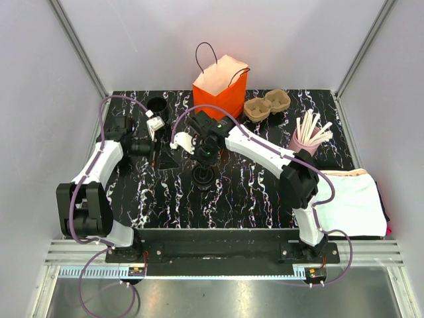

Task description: Pack the takeout coffee

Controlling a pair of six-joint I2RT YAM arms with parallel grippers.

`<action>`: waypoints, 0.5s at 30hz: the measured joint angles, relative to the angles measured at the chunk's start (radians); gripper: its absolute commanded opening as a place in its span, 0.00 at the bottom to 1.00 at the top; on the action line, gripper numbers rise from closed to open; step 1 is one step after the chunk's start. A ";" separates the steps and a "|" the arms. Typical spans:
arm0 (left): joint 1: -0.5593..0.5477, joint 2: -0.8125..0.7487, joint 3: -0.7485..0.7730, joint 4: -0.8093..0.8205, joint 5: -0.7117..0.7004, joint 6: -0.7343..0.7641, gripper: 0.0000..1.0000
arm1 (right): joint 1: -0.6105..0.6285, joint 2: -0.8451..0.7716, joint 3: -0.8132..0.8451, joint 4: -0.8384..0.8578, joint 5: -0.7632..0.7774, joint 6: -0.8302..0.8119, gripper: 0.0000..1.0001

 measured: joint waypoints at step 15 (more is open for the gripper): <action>-0.007 -0.012 -0.016 0.018 0.001 -0.003 0.99 | -0.014 0.008 0.042 0.009 -0.003 0.003 0.02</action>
